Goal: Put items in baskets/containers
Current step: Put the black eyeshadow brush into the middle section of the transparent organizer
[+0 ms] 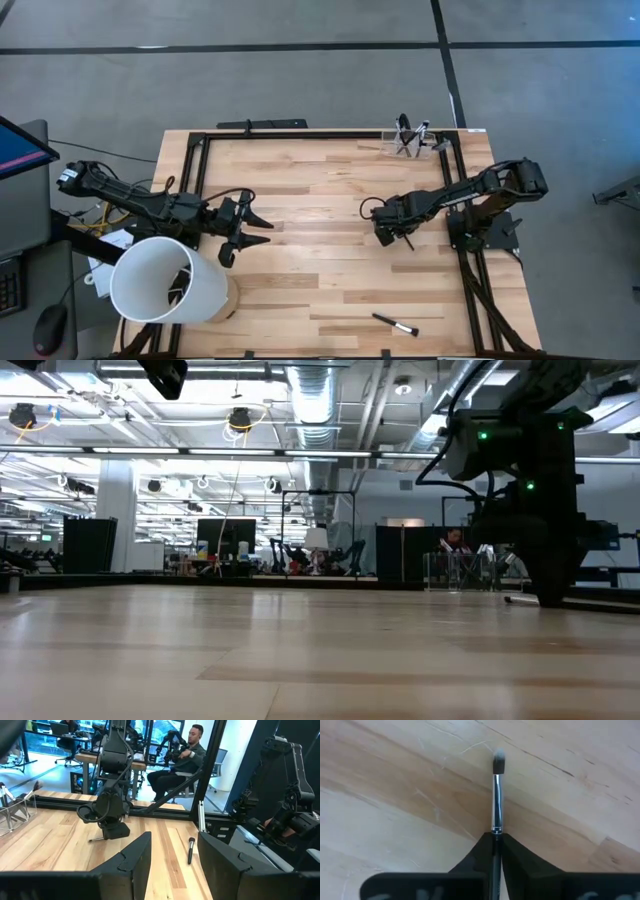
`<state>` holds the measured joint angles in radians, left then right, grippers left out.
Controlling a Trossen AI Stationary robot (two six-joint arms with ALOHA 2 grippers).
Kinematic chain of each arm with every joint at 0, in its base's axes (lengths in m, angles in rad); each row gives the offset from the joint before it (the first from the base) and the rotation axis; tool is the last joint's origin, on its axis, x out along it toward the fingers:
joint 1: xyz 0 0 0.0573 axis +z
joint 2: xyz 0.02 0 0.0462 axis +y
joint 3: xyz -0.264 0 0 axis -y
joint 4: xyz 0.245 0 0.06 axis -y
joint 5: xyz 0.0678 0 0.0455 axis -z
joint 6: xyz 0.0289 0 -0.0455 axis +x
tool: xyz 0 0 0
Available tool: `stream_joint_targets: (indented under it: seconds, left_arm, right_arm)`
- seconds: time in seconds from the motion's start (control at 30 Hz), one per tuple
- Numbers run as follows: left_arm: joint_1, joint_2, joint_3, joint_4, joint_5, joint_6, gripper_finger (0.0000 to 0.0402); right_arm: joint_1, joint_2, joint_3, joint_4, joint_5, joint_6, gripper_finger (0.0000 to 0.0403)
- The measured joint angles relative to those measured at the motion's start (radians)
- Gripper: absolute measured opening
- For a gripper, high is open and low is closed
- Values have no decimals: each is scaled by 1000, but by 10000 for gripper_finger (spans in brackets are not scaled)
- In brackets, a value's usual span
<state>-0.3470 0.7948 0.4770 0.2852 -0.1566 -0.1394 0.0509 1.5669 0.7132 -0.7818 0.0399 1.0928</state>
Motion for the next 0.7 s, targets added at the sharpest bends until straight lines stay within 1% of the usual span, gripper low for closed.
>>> stream_joint_targets:
  seconds: [0.07, 0.2, 0.27, 0.4, 0.5, 0.63, 0.7]
  left_arm:
    - [0, 0, 0, 0, 0, 0, 158]
    - [0, 0, 0, 0, 0, 0, 158]
    - [0, 0, 0, 0, 0, 0, 158]
    - [0, 0, 0, 0, 0, 0, 158]
    - [0, 0, 0, 0, 0, 0, 158]
    - [0, 0, 0, 0, 0, 1, 158]
    - [0, 0, 0, 0, 0, 1, 158]
  right_arm:
    - [0, 0, 0, 0, 0, -4, 15]
    - [-9, 2, 0, 0, -1, -51, 27]
    - [-7, -3, 2, -3, 16, -72, 27]
    - [43, -52, 10, -4, 150, -83, 8]
    - [73, -124, 11, 12, 232, -64, 12]
    - [136, -223, 0, 5, 282, -13, 18]
    - [175, -275, -2, 2, 352, 19, 14]
